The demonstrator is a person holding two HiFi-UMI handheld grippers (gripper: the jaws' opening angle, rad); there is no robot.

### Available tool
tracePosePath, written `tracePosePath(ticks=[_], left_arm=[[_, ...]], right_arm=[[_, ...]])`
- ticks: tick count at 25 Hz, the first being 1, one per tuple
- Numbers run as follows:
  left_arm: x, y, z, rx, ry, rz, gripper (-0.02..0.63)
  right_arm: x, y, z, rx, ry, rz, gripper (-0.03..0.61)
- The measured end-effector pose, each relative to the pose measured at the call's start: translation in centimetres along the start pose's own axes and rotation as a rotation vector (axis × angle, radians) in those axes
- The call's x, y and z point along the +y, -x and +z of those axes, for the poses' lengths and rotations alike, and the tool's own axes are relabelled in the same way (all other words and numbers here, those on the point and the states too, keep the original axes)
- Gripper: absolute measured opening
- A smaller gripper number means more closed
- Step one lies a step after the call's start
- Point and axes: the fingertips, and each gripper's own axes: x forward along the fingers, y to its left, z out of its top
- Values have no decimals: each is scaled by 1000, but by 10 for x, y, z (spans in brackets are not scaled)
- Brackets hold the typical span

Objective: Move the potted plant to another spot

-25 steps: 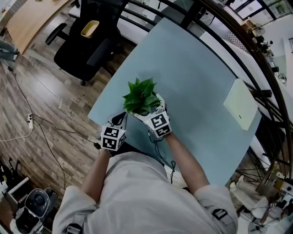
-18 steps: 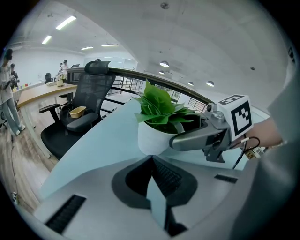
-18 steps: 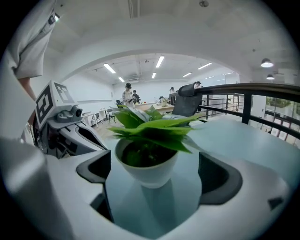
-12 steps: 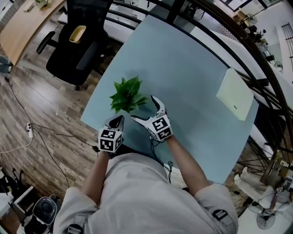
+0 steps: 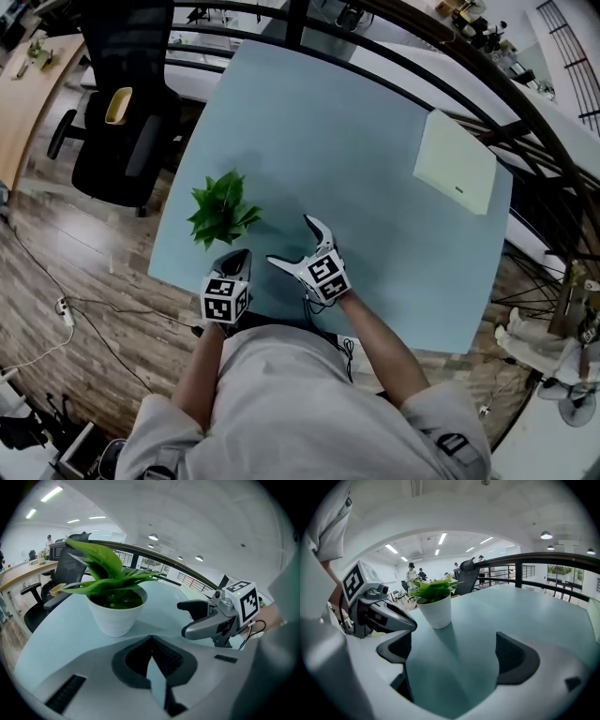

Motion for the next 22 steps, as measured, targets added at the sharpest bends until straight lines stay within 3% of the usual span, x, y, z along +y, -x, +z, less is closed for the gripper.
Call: tracePosePath(ticks=[5,8,18,22], left_arm=[[-23,-14,7,13,-44,-51,12],[-38,-21,10,19,-68,-79,12],[-86,-43,25,18,-133,-147,12],[-107,-48,29,12,-148,-167,12]], right_arm=[[-13,24,-12,-1,-38,-59,558],[-22,43,-19,-16,-81,-107,511],[-65,118,-50,4,-112,-421,13],[-70,139,-57,0,-137,-467,3]])
